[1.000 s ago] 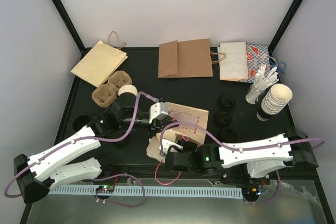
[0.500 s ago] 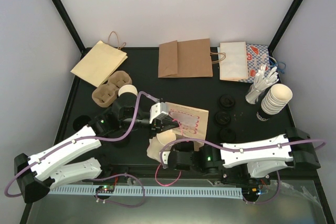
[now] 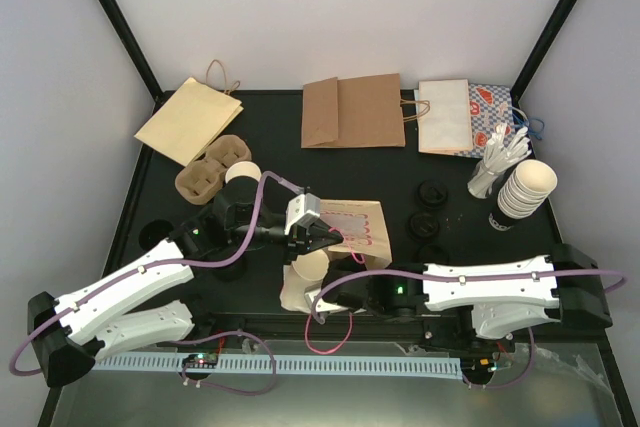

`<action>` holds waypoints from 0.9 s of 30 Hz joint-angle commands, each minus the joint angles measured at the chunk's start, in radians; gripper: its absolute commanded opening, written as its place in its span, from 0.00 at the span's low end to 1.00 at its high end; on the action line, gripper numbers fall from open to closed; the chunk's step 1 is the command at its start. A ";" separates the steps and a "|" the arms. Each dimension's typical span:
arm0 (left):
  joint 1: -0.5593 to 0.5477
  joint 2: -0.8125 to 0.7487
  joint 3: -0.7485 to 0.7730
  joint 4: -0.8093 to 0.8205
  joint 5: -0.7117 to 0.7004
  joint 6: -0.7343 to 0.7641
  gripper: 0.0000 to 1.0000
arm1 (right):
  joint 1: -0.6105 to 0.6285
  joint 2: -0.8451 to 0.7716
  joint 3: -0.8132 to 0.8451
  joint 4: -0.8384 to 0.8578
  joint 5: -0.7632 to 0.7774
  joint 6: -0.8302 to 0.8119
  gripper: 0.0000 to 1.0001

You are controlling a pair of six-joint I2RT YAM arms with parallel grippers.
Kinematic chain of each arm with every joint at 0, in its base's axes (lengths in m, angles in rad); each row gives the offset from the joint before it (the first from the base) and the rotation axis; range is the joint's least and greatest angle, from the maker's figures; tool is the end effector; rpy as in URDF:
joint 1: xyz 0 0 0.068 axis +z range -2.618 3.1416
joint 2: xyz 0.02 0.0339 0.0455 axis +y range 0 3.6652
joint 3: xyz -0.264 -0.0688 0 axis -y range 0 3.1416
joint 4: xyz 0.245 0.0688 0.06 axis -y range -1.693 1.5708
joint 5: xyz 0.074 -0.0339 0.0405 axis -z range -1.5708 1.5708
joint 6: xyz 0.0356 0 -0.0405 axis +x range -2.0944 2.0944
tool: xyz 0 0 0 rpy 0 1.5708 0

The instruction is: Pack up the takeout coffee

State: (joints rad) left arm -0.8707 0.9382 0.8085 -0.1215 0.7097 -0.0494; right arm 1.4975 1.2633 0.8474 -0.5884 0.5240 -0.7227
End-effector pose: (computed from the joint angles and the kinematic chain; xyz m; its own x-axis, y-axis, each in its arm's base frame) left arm 0.1191 -0.1774 0.3291 -0.2087 0.1896 -0.9594 0.9777 0.0154 -0.2096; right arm 0.0357 0.2427 0.2326 0.5118 -0.8502 -0.1233 -0.6738 -0.3082 -0.6716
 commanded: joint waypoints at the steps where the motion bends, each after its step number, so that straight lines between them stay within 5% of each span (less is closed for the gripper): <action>1: 0.006 0.008 -0.004 0.050 0.033 -0.018 0.02 | -0.003 0.018 0.029 0.032 0.011 -0.133 0.41; 27: 0.006 0.025 0.010 0.049 0.011 -0.020 0.02 | 0.037 -0.021 0.054 0.018 0.004 -0.222 0.44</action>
State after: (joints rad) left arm -0.8707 0.9577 0.8070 -0.1028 0.7109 -0.0639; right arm 1.5318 1.2236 0.8803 -0.5911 0.5346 -0.9028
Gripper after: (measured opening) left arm 0.017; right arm 0.441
